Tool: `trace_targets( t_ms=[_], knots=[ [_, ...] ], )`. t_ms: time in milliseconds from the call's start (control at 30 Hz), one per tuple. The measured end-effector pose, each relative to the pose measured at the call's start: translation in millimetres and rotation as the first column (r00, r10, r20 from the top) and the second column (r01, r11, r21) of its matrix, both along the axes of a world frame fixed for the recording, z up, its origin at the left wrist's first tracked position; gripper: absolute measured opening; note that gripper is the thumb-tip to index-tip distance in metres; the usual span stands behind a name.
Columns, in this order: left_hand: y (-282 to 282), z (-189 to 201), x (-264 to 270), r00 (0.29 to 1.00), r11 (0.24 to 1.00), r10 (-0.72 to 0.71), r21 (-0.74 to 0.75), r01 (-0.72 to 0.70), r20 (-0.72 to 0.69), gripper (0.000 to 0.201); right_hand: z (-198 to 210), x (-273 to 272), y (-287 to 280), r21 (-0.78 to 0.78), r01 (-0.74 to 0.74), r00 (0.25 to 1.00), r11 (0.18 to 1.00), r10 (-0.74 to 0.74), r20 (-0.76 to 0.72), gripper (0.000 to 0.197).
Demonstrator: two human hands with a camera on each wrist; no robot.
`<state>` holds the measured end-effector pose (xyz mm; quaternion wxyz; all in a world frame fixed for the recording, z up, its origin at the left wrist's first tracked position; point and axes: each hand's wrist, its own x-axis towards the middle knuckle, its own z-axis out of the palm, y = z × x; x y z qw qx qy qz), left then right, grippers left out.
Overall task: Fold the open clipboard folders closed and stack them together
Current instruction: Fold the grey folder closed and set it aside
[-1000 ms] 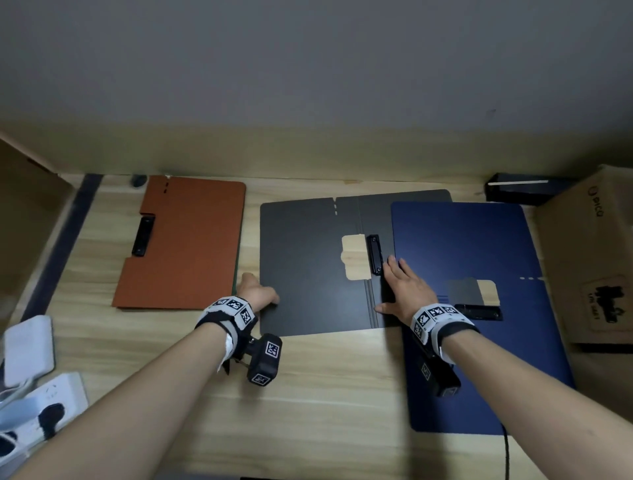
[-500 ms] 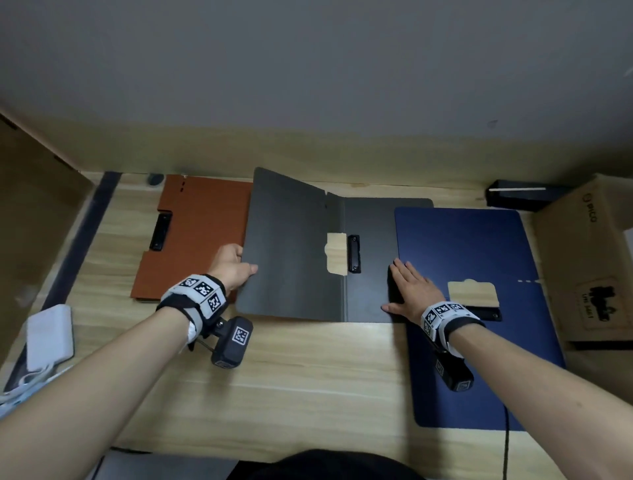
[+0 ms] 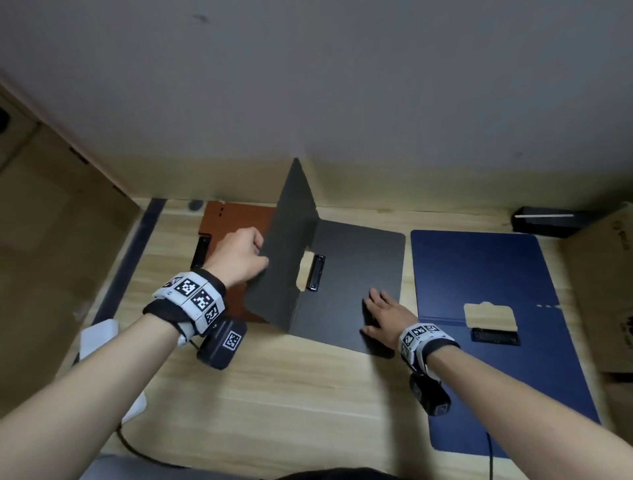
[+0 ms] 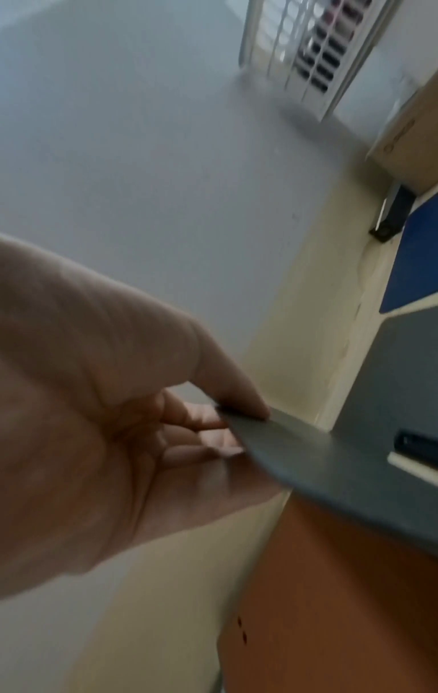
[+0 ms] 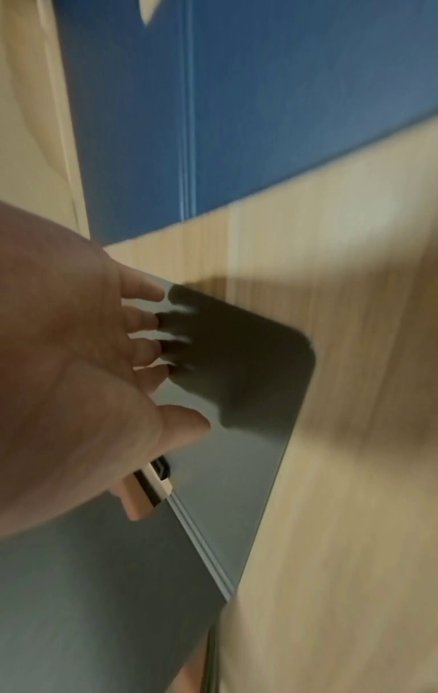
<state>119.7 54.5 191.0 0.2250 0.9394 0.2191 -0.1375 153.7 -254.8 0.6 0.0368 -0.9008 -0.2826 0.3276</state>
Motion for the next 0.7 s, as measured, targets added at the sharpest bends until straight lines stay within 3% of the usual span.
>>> trace_targets(
  t_ms=[100,200,400,500,567,633,700],
  knots=[
    [-25,10,1,0.996,0.995,-0.093,-0.047,0.093,-0.007,0.013,2,-6,16,0.096,0.031,0.996,0.995,-0.022,-0.088,0.074],
    [-54,5,3,0.983,0.980,-0.182,-0.095,0.178,-0.035,0.012,13,-1,8,0.204,0.211,0.970,0.956,-0.180,-0.163,0.064],
    [-107,-36,13,0.949,0.951,-0.305,-0.088,0.298,-0.085,0.032,27,19,-30,0.316,0.569,0.821,0.759,-0.508,-0.258,0.041],
    [-123,-67,16,0.962,0.951,-0.246,-0.221,0.217,-0.114,0.037,25,24,-39,0.371,0.729,0.684,0.575,-0.608,-0.403,0.040],
    [-122,-90,17,0.978,0.942,-0.162,-0.315,0.113,-0.132,0.033,20,26,-40,0.357,0.806,0.591,0.472,-0.632,-0.501,0.051],
    [-111,-108,15,0.985,0.955,-0.078,-0.295,0.031,-0.151,0.023,14,23,-35,0.324,0.867,0.499,0.380,-0.651,-0.572,0.050],
    [-96,-130,13,0.987,0.970,0.009,-0.237,-0.048,-0.163,0.026,6,17,-26,0.297,0.890,0.456,0.346,-0.665,-0.592,0.040]
  ],
)
